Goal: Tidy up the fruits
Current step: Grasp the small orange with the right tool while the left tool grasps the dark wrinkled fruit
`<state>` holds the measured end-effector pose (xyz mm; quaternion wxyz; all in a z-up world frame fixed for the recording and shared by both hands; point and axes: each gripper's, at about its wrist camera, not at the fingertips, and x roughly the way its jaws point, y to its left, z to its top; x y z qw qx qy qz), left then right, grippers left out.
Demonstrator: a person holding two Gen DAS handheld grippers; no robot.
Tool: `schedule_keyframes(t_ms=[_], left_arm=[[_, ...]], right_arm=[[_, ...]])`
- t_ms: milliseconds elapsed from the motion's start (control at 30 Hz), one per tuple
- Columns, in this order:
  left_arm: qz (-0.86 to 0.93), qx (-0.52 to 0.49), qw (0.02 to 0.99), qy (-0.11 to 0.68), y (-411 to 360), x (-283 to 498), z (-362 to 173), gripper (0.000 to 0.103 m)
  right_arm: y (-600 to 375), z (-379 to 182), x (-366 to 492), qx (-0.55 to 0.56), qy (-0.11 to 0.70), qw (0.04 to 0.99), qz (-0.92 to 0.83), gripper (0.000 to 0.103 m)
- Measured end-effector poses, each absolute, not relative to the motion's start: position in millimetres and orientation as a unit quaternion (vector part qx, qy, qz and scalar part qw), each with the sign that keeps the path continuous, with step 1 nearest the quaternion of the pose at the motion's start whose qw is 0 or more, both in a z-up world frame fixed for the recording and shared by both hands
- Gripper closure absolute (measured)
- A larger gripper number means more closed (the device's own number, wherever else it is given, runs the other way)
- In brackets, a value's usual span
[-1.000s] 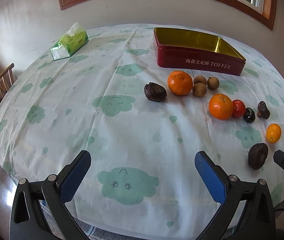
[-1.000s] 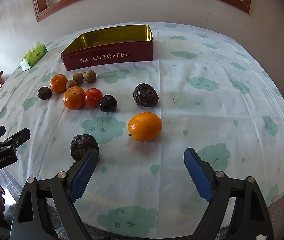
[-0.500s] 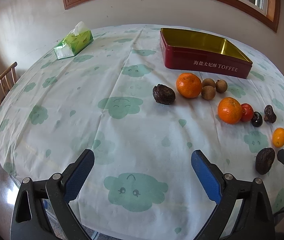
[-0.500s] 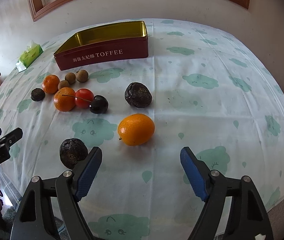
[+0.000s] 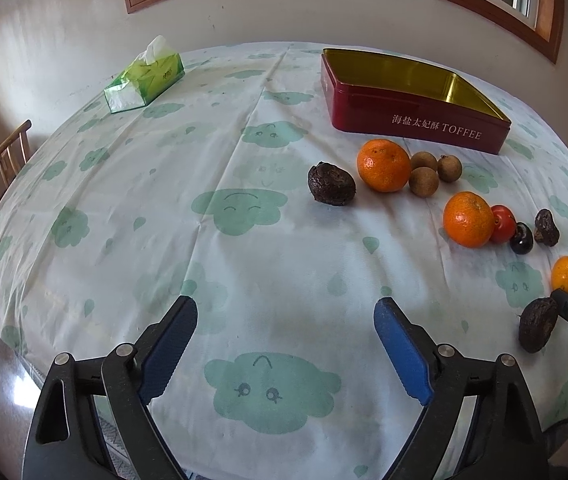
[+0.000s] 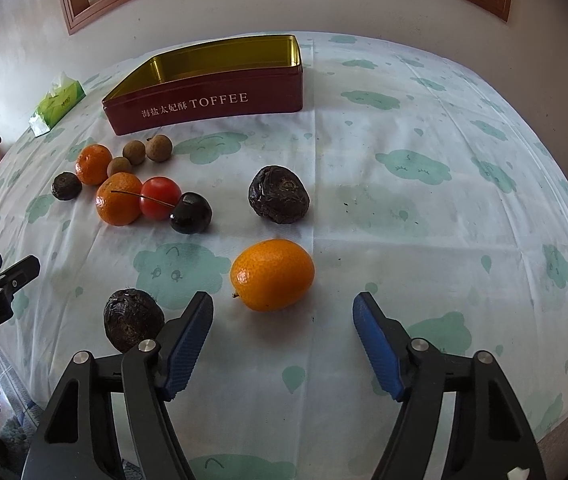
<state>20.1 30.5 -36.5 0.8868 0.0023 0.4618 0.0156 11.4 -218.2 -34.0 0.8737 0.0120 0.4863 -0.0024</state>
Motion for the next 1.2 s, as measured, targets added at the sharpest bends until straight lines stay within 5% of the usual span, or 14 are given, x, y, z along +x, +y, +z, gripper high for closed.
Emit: schedule_keyframes(t_ms=[567, 1200], left_arm=[[0.014, 0.002, 0.884, 0.468, 31, 33, -42, 0.015], [-0.009, -0.013, 0.894, 0.449, 29, 55, -40, 0.023]], right_arm=[[-213, -36, 19, -0.005, 0.479, 0.878, 0.006, 0.064], [-228, -36, 24, 0.011, 0.470, 0.882, -0.015, 0.064]])
